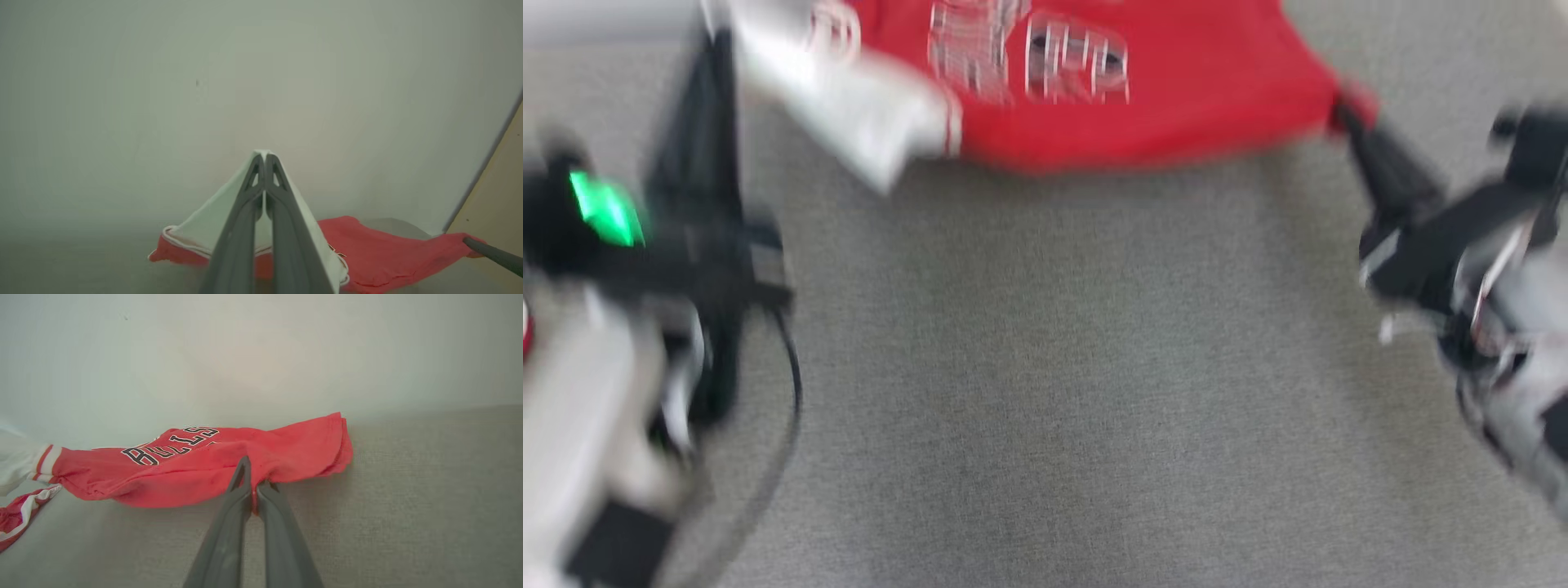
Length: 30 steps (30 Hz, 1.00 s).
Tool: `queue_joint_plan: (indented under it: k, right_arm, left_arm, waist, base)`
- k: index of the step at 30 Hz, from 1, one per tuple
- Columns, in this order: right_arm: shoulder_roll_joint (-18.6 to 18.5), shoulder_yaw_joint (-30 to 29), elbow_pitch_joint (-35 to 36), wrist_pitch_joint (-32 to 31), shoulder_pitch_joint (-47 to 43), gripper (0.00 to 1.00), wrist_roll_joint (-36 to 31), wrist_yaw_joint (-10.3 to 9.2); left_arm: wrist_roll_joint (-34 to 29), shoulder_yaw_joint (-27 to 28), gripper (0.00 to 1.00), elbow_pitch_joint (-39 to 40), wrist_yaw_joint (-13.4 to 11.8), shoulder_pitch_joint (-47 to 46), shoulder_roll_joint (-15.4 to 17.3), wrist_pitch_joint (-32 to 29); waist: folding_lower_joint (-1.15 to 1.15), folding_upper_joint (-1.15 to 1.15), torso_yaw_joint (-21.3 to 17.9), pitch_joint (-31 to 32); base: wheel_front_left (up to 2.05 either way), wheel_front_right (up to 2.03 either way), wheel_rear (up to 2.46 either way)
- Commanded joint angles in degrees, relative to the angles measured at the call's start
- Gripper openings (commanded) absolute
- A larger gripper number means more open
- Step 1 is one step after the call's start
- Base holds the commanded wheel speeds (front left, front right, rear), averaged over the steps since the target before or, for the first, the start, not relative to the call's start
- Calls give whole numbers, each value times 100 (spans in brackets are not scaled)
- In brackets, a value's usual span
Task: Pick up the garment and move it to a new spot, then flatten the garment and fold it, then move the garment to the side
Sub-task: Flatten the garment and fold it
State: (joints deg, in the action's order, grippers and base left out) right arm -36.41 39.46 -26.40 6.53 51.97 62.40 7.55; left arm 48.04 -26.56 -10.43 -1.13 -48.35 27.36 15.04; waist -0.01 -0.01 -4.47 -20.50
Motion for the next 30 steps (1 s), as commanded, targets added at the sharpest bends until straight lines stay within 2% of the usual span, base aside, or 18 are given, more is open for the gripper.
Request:
queue_joint_plan:
  k: [1,5,6,10,13,18,24,30]
  right_arm:
    - [-75,-3,117,60,-328,0,90,-14]
    - [-126,-87,386,140,-1207,0,235,-14]
    - [-143,-183,444,169,-1597,0,336,-14]
    - [-159,-386,446,240,-2336,0,473,-14]
    - [-157,-559,380,341,-2911,0,546,-14]
    - [-130,-858,318,484,-3839,0,642,-14]
    - [6,-1109,446,452,-4633,0,540,-14]
    - [-15,-1395,530,328,-5099,0,435,-14]
  left_arm:
    - [-79,113,0,266,-91,547,-16,17]
    - [-107,728,0,1081,-349,2127,-314,19]
    - [-82,962,0,1331,-353,2826,-547,18]
    - [-157,1198,0,1484,-310,3975,-1039,19]
    - [-310,1322,0,1353,-147,4650,-1474,18]
    - [-576,1322,0,1003,127,5443,-1926,19]
    - [-654,1279,0,613,309,5994,-2182,20]
    - [-578,1015,0,455,406,6322,-2184,-218]
  waist:
    - [1,1,-12,339]
    - [1,1,-72,563]
    - [1,1,-71,661]
    - [1,1,-23,829]
    - [1,1,96,969]
    - [1,1,294,1223]
    - [1,1,389,1419]
    - [1,1,434,1523]
  base:
    - [0,0,0]
    - [0,0,0]
    - [0,0,0]
    - [0,0,0]
    - [0,0,0]
    - [0,0,0]
    - [0,0,0]
    - [0,0,0]
